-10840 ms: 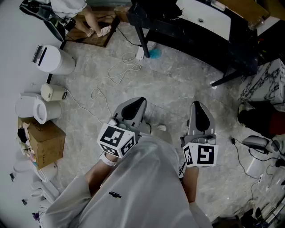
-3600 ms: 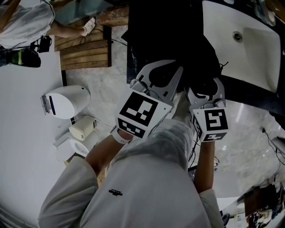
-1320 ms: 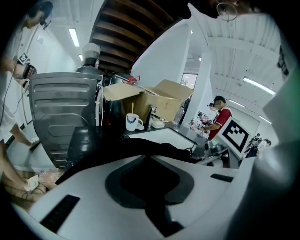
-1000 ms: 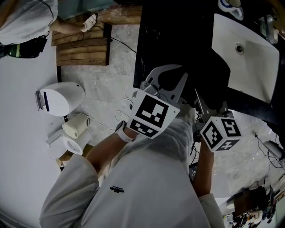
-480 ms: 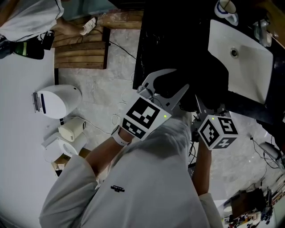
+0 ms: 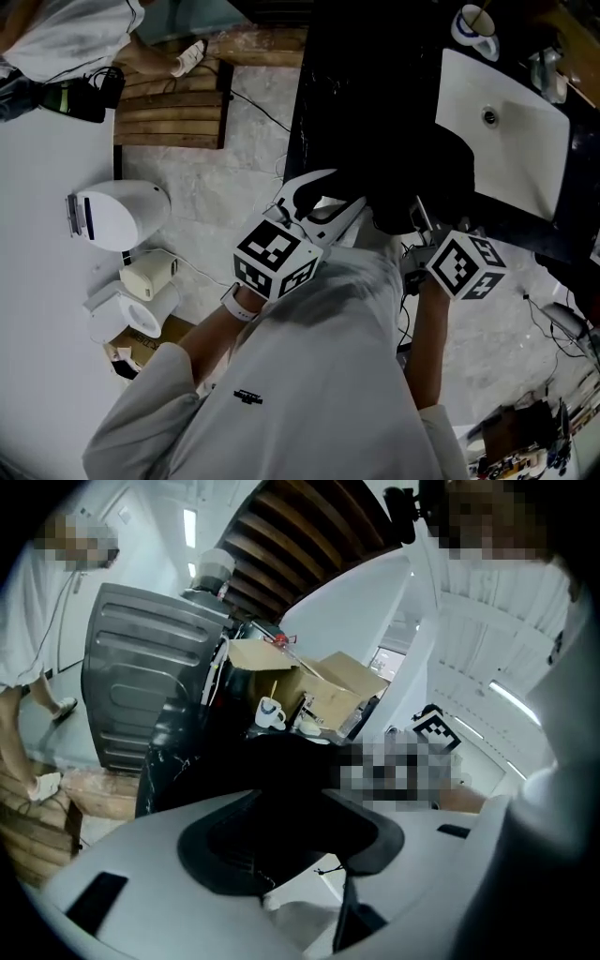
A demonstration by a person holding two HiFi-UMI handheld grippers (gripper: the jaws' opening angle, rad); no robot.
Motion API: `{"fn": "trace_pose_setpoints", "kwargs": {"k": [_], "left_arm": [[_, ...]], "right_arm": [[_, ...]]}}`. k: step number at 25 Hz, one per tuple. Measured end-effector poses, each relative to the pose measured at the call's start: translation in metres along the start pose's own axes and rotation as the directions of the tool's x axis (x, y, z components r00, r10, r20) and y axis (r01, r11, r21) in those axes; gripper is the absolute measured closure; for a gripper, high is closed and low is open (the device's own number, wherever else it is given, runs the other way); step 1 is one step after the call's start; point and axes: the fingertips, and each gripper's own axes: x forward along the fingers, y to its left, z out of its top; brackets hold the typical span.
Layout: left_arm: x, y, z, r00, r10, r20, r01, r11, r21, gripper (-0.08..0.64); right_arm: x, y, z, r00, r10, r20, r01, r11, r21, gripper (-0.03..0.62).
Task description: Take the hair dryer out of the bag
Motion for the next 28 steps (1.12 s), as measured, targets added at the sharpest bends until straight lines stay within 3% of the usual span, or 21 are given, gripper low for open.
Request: {"fn": "trace_pose_setpoints", "kwargs": {"k": [4, 9, 14, 17, 21, 24, 28], "left_arm": [[0.01, 0.015, -0.031, 0.996, 0.001, -0.088, -0.008, 0.996, -0.088, 0.385], [0.018, 0.037, -0.025, 0.993, 0.099, -0.063, -0.102, 0.993, -0.052, 0.385], [0.028, 0.091, -0.005, 0.964, 0.267, -0.015, -0.266, 0.962, 0.058, 0.397], [0.041, 0.116, -0.002, 0.942, 0.335, -0.035, -0.328, 0.935, 0.136, 0.44], [0.064, 0.118, -0.016, 0.943, 0.315, -0.107, -0.29, 0.935, 0.203, 0.479], [0.075, 0.114, -0.022, 0.937, 0.33, -0.118, -0.287, 0.916, 0.28, 0.543], [0.087, 0.113, -0.038, 0.935, 0.314, -0.162, -0.25, 0.912, 0.325, 0.543]], "right_arm": [[-0.001, 0.001, 0.005, 1.0, 0.004, 0.007, -0.004, 1.0, 0.014, 0.39], [-0.008, 0.012, 0.006, 1.0, -0.004, 0.01, 0.005, 0.998, -0.065, 0.393], [-0.019, 0.012, 0.003, 0.999, -0.03, 0.011, 0.031, 0.992, -0.119, 0.4], [-0.021, 0.01, 0.005, 0.999, -0.042, 0.023, 0.045, 0.99, -0.131, 0.412], [-0.019, 0.01, 0.007, 0.998, -0.044, 0.037, 0.049, 0.988, -0.146, 0.422], [-0.021, 0.011, 0.011, 0.996, -0.052, 0.067, 0.063, 0.985, -0.163, 0.426], [-0.03, 0.008, 0.015, 0.989, -0.037, 0.145, 0.06, 0.985, -0.161, 0.431]]}}
